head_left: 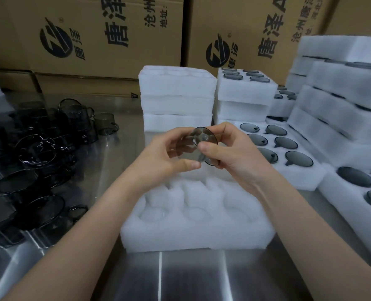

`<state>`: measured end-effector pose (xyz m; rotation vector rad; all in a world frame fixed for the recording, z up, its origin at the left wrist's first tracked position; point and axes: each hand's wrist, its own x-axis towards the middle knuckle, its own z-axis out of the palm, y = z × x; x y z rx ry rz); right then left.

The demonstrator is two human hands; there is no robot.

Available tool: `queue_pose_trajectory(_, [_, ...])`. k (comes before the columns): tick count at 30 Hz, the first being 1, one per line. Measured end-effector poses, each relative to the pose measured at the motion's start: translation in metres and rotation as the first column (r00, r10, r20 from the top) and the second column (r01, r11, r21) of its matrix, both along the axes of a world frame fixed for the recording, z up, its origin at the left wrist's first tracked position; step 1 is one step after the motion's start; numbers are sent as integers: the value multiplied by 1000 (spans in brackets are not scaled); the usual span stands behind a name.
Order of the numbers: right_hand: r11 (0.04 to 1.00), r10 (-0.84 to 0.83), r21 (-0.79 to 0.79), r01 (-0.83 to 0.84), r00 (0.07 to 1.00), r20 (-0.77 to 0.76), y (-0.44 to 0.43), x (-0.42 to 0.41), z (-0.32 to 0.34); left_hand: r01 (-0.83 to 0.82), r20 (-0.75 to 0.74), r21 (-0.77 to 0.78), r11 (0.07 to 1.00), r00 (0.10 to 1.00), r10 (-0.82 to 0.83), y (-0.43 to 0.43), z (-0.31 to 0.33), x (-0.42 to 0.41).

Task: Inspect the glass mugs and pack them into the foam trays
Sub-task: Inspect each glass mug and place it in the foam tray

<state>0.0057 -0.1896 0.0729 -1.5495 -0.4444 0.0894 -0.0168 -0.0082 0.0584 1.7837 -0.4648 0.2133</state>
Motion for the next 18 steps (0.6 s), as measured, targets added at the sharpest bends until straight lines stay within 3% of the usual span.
queue_pose_trajectory(5, [983, -184, 17, 183, 975, 127, 8, -3, -2, -41, 17, 110, 993, 999, 39, -5, 3, -4])
queue_pose_trajectory(9, [977, -202, 90, 196, 977, 68, 8, -3, 0, -62, 40, 150, 987, 998, 56, -6, 4, -4])
queue_pose_trajectory(14, [987, -98, 118, 108, 992, -85, 4, 1, -1, -109, 54, -110, 988, 992, 115, 0, 5, -1])
queue_pose_trajectory(18, [999, -8, 46, 12, 995, -102, 4, 1, -1, -62, 57, -106, 992, 996, 68, 1, 3, -1])
